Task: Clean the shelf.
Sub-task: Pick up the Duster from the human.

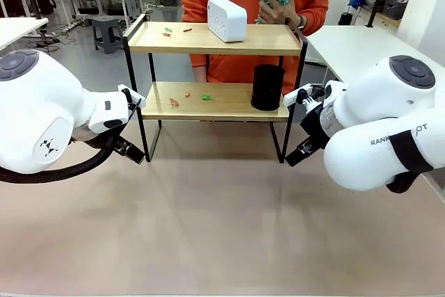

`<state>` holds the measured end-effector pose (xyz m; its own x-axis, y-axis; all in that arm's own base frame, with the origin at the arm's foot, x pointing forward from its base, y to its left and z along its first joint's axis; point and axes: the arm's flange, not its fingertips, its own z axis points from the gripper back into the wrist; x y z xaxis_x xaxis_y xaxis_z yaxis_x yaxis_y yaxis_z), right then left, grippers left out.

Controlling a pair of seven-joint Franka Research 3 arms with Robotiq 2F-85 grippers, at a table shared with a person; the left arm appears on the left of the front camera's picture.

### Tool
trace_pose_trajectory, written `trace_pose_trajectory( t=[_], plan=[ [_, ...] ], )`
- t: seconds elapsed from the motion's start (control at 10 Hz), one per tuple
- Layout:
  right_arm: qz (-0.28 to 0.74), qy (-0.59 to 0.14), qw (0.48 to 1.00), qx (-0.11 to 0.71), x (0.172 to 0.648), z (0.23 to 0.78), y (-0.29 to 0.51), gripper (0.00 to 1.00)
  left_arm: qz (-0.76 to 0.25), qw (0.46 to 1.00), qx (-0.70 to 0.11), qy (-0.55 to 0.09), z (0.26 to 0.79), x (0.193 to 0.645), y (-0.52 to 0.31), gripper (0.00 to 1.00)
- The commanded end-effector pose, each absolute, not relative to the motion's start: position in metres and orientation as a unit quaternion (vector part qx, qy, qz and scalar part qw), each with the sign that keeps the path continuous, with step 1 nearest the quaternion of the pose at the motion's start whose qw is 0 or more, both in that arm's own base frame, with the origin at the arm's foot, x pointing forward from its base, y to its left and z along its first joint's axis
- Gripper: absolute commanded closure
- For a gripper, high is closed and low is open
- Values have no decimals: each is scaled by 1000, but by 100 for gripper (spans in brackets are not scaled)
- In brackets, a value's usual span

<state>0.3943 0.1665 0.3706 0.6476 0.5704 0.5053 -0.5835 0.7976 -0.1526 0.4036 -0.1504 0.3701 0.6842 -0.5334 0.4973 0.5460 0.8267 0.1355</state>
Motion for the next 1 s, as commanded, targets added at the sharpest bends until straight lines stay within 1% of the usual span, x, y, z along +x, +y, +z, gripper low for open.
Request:
trace_pose_trajectory(
  t=[0.0,0.1,0.2,0.3,0.4,0.5,0.6,0.7,0.8,0.9],
  plan=[
    [318,-274,908,12,394,371,166,0,-295,917,-12,-267,370,404,-151,0],
    [318,-274,908,12,394,371,166,0,-294,918,-12,-267,370,404,-150,0],
    [272,-275,920,61,384,403,148,0,-325,913,-75,-233,400,391,-142,0],
    [199,-263,934,137,366,446,117,0,-353,898,-159,-208,431,376,-121,0],
    [138,-263,924,239,344,483,79,0,-338,876,-265,-220,462,363,-88,0],
    [88,-270,904,319,325,504,40,0,-277,860,-349,-250,485,350,-54,0],
    [56,-260,877,401,311,508,0,0,-238,848,-375,-289,496,339,-15,0],
    [1,-242,858,452,305,500,-37,0,-178,828,-422,-325,496,334,25,0],
    [-58,-237,832,498,299,486,-76,0,-93,807,-462,-357,489,332,65,0],
    [-109,-242,802,534,289,466,-111,0,-14,779,-497,-382,470,329,94,0]
  ],
)
